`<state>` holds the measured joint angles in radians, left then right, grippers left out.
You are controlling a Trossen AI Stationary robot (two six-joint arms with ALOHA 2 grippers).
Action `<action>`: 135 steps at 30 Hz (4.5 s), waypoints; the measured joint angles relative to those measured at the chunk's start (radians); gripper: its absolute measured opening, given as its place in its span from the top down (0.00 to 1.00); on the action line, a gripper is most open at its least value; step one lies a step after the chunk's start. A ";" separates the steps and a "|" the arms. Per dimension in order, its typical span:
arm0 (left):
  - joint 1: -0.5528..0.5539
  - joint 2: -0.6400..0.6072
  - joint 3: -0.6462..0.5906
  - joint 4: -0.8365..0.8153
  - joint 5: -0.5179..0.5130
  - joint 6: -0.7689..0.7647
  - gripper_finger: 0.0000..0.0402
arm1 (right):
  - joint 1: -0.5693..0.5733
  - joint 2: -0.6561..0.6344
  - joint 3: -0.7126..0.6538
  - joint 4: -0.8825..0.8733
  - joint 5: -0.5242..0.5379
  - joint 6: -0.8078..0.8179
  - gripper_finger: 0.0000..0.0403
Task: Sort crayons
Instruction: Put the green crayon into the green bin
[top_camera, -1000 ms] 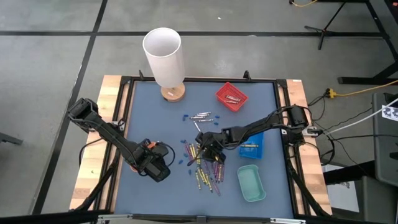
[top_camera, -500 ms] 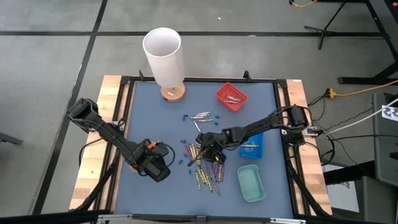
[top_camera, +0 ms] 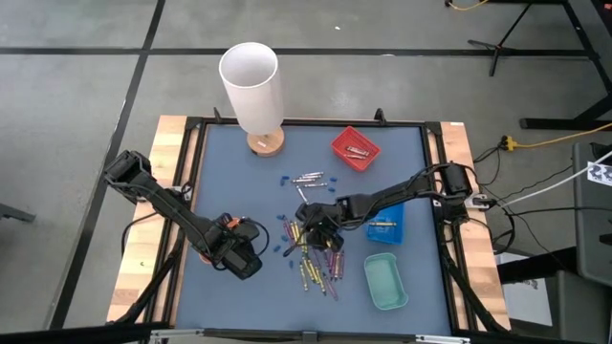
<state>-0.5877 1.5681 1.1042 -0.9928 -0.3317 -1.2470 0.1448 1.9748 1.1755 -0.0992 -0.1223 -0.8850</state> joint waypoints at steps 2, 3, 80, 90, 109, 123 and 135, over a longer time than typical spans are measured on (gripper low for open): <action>0.000 0.000 0.000 0.000 0.000 0.000 0.65 | 0.000 0.000 0.002 -0.024 0.000 -0.036 0.71; 0.000 0.000 0.000 0.000 0.000 0.000 0.65 | 0.000 0.000 0.002 -0.035 0.000 -0.040 0.71; 0.000 0.000 0.000 0.027 0.000 0.000 0.65 | -0.007 0.074 0.158 -0.278 0.046 -0.089 0.71; 0.000 0.000 0.000 0.029 0.000 0.000 0.65 | 0.025 0.074 0.166 -0.312 0.069 -0.091 0.71; 0.000 0.000 0.000 0.039 0.000 -0.001 0.65 | -0.004 0.075 0.187 -0.323 0.054 -0.089 0.71; 0.000 0.000 0.000 0.045 0.000 0.000 0.65 | -0.002 0.118 0.191 -0.349 0.022 -0.088 0.71; 0.000 0.000 0.000 0.047 0.000 -0.001 0.65 | -0.001 0.123 0.233 -0.395 0.022 -0.088 0.85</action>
<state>-0.5877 1.5681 1.1038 -0.9463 -0.3313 -1.2476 0.1440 2.0975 1.4080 -0.4939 -0.1001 -0.9733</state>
